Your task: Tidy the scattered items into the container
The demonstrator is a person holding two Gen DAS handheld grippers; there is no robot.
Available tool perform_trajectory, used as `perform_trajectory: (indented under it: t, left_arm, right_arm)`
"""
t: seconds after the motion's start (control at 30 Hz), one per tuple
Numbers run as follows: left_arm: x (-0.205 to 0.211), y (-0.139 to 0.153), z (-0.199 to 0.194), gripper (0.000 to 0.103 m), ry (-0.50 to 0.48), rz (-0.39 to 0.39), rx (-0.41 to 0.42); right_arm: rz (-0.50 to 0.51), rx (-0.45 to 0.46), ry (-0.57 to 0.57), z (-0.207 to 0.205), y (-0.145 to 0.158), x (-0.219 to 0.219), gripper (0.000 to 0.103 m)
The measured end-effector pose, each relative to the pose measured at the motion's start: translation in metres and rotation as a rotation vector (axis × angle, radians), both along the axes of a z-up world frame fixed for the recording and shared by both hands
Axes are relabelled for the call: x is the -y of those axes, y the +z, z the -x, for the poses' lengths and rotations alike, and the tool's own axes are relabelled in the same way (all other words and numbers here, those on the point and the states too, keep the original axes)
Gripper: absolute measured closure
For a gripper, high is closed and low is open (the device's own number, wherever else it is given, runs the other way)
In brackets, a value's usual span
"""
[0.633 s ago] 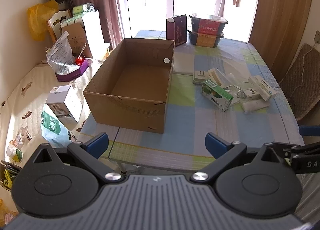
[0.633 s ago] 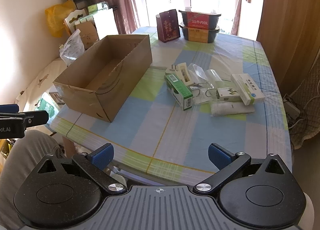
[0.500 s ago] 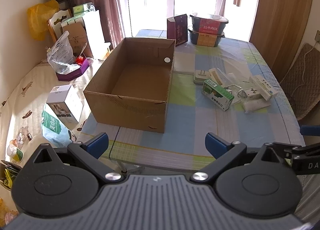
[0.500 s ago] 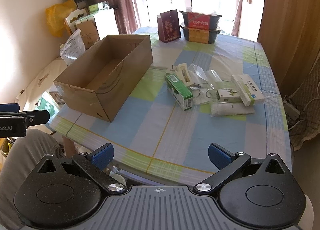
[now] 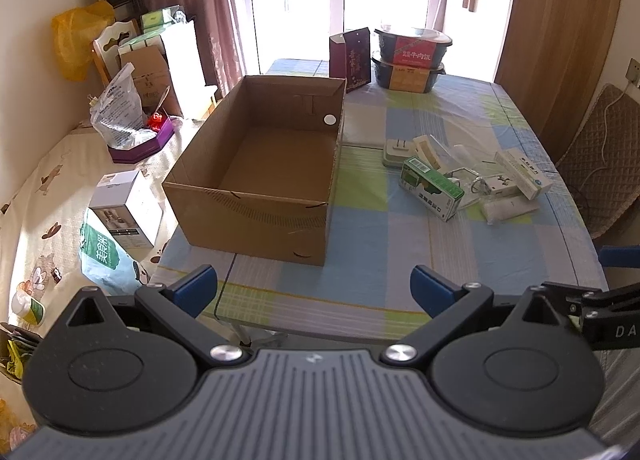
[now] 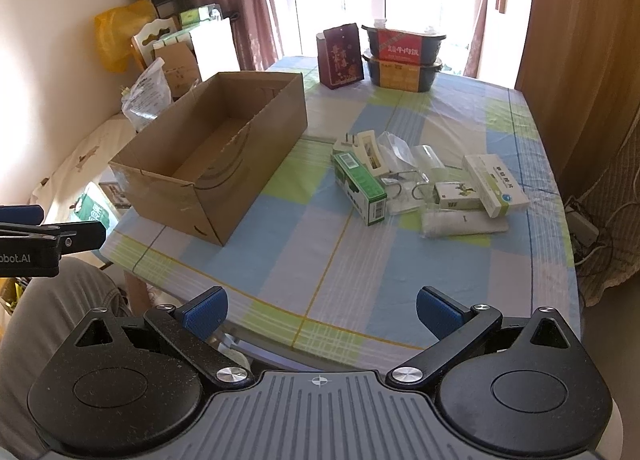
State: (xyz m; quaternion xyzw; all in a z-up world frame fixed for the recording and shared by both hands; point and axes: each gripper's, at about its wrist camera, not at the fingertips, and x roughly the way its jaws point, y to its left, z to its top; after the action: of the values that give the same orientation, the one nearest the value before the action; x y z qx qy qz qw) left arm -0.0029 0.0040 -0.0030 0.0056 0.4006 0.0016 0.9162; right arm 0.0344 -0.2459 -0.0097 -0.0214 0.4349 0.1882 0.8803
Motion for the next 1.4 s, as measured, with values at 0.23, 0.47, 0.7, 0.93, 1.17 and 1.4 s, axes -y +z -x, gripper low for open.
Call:
perform_trajectory:
  t: [0.23,0.47,0.7,0.93,1.17,1.4]
  left_arm:
    - [0.0004,0.0004,-0.0001,0.001,-0.007,0.000,-0.003]
    - [0.0000,-0.0008,0.0000,0.001,-0.012,0.000,-0.005]
    - [0.0026,-0.0010,-0.0010,0.001,-0.020,-0.004,-0.009]
    - [0.0060,-0.0004,-0.0032,0.001,-0.020,-0.010,-0.010]
    - [0.0059,-0.0012,-0.0036,0.001,-0.019,-0.012,-0.012]
    - [0.0065,-0.0035,-0.0038,0.001,-0.022,-0.016,-0.019]
  right_arm:
    - [0.009,0.003,-0.001,-0.0001,0.0010,-0.0036,0.000]
    - [0.014,0.007,-0.003,-0.0004,0.0022,-0.0040,0.000]
    - [0.018,0.010,-0.003,0.0022,0.0018,-0.0059,0.000]
    - [0.021,0.012,-0.004,-0.0002,0.0018,-0.0053,0.000]
    - [0.023,0.016,-0.004,0.0033,0.0000,-0.0063,0.000]
    - [0.023,0.011,-0.002,0.0032,-0.0035,-0.0060,0.000]
